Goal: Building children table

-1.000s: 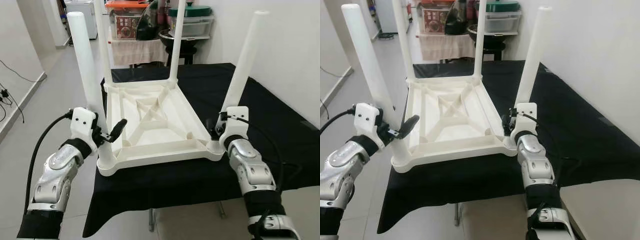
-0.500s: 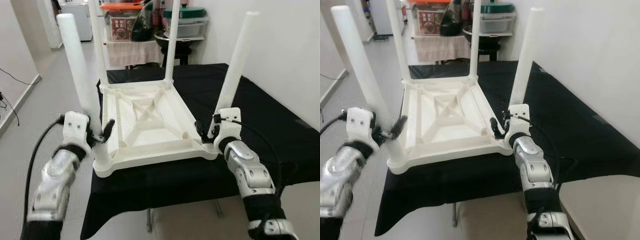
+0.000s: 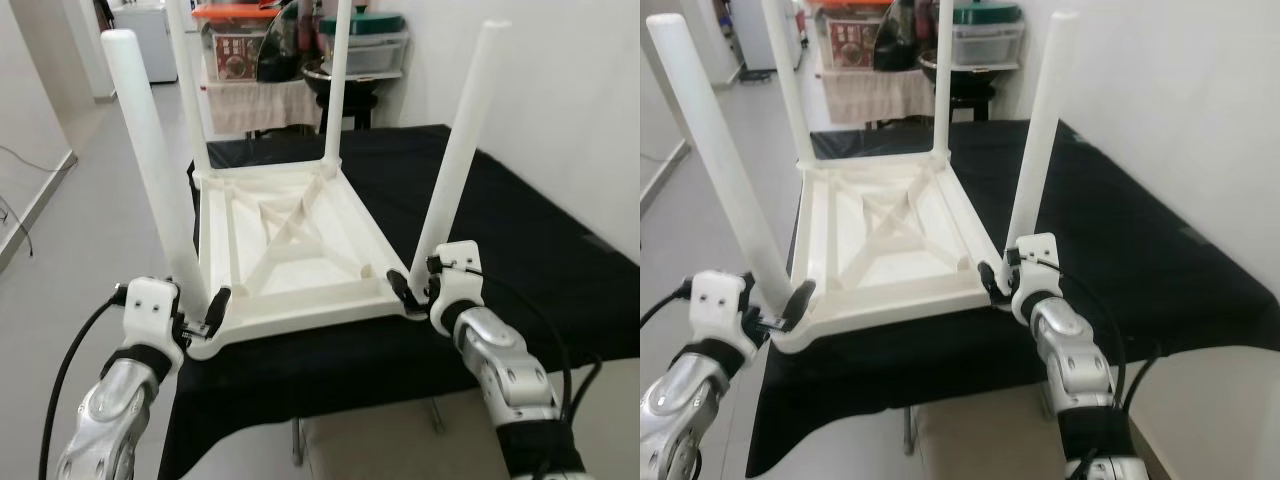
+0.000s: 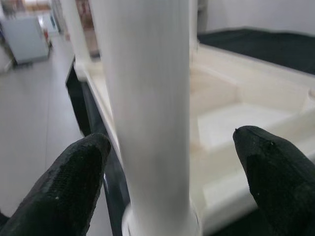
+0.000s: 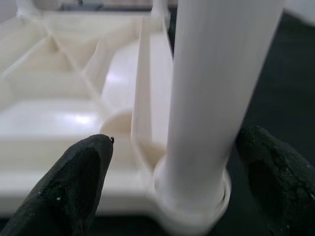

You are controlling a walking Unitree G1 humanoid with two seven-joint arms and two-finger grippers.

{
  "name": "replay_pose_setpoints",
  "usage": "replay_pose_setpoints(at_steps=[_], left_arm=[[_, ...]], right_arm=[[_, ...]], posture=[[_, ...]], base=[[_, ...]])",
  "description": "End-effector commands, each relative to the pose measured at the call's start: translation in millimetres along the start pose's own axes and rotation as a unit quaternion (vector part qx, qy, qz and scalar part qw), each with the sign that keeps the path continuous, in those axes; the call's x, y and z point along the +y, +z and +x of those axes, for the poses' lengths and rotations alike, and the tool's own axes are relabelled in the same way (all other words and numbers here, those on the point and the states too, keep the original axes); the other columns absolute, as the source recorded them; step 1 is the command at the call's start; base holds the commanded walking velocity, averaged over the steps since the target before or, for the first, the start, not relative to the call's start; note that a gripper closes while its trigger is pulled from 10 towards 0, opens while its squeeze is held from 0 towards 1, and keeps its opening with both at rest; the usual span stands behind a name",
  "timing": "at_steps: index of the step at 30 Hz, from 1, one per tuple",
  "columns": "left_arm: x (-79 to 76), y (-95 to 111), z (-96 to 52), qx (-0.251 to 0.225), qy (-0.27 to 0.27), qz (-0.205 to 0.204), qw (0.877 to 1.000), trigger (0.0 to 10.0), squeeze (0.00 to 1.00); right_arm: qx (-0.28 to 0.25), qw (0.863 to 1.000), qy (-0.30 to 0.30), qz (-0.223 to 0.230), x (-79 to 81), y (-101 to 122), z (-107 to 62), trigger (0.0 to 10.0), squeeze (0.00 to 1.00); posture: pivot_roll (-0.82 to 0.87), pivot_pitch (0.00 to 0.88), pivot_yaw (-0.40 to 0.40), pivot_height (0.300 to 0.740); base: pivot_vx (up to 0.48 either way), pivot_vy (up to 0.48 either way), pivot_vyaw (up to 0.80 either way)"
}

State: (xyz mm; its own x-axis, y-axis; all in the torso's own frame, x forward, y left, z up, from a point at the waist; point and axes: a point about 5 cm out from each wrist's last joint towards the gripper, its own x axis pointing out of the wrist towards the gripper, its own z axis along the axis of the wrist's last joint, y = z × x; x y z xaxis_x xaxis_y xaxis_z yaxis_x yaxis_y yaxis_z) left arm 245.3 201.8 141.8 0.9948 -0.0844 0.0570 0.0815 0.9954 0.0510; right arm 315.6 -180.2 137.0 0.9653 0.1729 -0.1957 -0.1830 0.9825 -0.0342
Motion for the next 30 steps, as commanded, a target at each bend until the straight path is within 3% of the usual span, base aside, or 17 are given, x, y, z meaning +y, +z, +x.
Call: replay_pose_setpoints(at_steps=[1, 10, 14, 24, 30], left_arm=[[-1.6, 0.7, -5.0, 0.002, 0.005, -0.013, 1.0, 10.0, 0.0], [-5.7, -5.7, -23.7, 0.019, 0.029, -0.004, 0.999, 10.0, 0.0], [-4.1, -5.8, -25.5, 0.022, 0.041, 0.003, 0.999, 10.0, 0.0], [6.3, -8.2, -24.6, 0.028, 0.088, 0.043, 0.995, 10.0, 0.0], [16.4, -11.5, -24.8, 0.034, 0.115, 0.066, 0.991, 10.0, 0.0]], right_arm=[[0.005, 1.0, 0.026, 0.001, 11.3, -2.5, -3.9, 10.0, 0.0], [-0.004, 0.997, 0.072, -0.014, 28.4, -7.8, -17.5, 10.0, 0.0], [-0.008, 0.997, 0.077, -0.018, 30.5, -5.4, -17.7, 10.0, 0.0], [-0.036, 0.989, 0.139, -0.045, 51.2, 1.7, -17.8, 10.0, 0.0], [-0.033, 0.987, 0.145, -0.064, 53.6, 0.4, -12.7, 10.0, 0.0]], posture=[[0.03, 0.008, -0.011, 0.74], [0.03, 0.0, -0.007, 0.74], [0.03, 0.0, -0.008, 0.74], [0.03, 0.0, -0.007, 0.74], [0.04, 0.0, -0.01, 0.74]], base=[[0.0, -0.472, 0.0], [0.0, -0.472, 0.0], [0.0, -0.463, 0.0], [0.0, 0.0, 0.0], [0.0, 0.0, 0.8]])
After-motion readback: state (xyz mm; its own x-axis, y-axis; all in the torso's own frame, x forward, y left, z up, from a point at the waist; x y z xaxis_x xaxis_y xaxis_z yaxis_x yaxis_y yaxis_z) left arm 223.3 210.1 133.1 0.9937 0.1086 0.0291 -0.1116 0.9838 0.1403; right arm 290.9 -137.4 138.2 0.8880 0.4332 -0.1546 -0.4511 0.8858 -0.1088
